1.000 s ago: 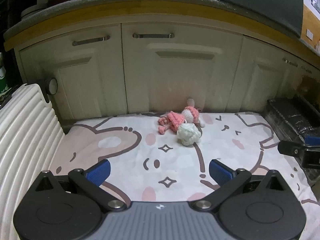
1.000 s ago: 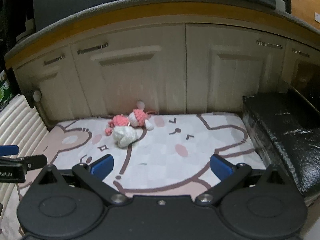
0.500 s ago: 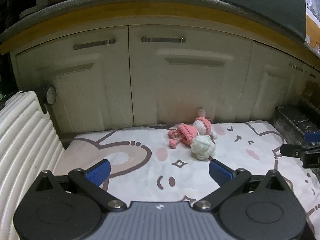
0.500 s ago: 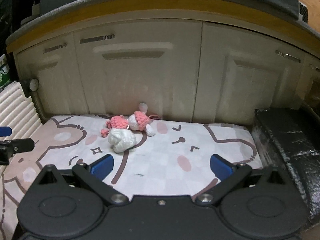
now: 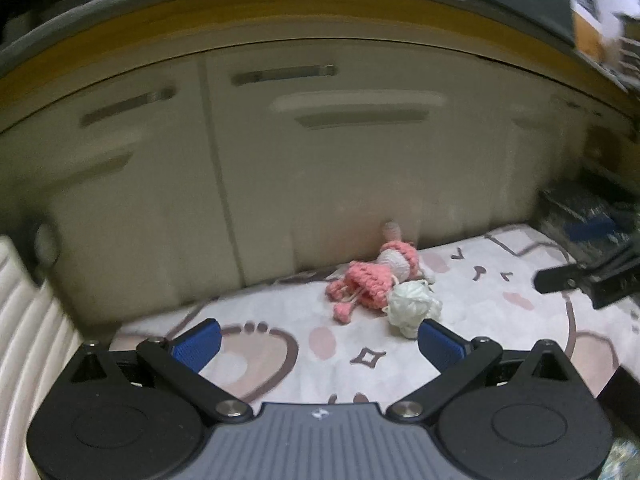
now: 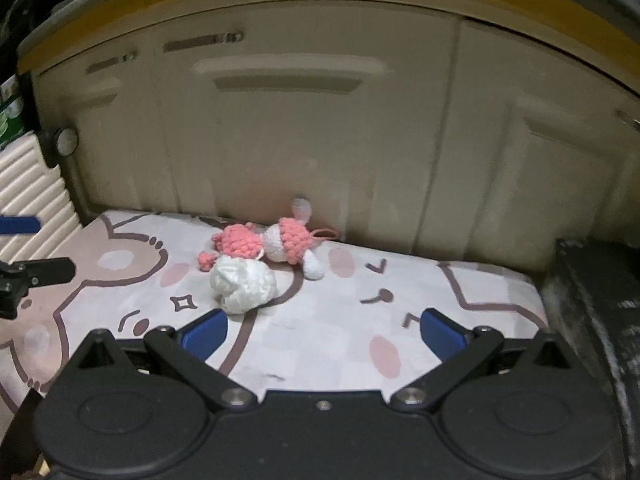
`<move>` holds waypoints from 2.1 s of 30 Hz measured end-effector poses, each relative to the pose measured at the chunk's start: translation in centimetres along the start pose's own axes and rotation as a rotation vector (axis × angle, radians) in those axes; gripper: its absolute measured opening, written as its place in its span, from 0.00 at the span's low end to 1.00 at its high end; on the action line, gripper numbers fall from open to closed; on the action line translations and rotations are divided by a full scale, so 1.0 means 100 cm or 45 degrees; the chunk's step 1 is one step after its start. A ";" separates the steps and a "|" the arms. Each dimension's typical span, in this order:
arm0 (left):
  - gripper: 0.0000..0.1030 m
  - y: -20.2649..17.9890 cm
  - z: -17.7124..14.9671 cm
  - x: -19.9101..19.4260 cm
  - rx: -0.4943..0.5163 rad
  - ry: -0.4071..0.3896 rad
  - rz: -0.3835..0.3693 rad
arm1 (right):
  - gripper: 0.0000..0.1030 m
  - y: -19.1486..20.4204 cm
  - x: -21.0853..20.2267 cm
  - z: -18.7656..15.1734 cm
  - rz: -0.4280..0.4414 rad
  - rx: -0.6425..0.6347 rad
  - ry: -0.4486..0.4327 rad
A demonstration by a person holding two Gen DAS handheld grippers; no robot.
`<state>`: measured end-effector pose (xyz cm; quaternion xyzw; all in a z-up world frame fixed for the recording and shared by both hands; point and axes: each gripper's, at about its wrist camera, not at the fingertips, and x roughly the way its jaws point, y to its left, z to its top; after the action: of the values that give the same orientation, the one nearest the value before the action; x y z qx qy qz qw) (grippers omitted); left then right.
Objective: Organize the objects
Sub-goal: 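Grasp the pink crocheted bunny with the left tool while the right tool grasps the white yarn ball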
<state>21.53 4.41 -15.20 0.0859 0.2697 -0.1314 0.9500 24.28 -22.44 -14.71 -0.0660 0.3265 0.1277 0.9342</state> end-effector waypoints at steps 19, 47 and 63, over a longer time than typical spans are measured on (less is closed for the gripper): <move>0.85 -0.002 0.030 0.100 0.155 0.017 -0.342 | 0.90 0.030 0.100 0.017 0.314 -0.184 0.088; 0.46 -0.061 0.072 0.216 0.605 0.385 -0.400 | 0.39 0.006 0.123 0.004 0.455 -0.150 0.188; 0.40 -0.083 0.057 0.234 0.626 0.440 -0.213 | 0.37 -0.031 0.109 -0.019 0.484 0.075 0.199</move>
<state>41.05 -9.54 -23.73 0.3118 0.3936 -0.2538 0.8267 32.22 -23.64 -22.93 0.0144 0.4082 0.2866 0.8666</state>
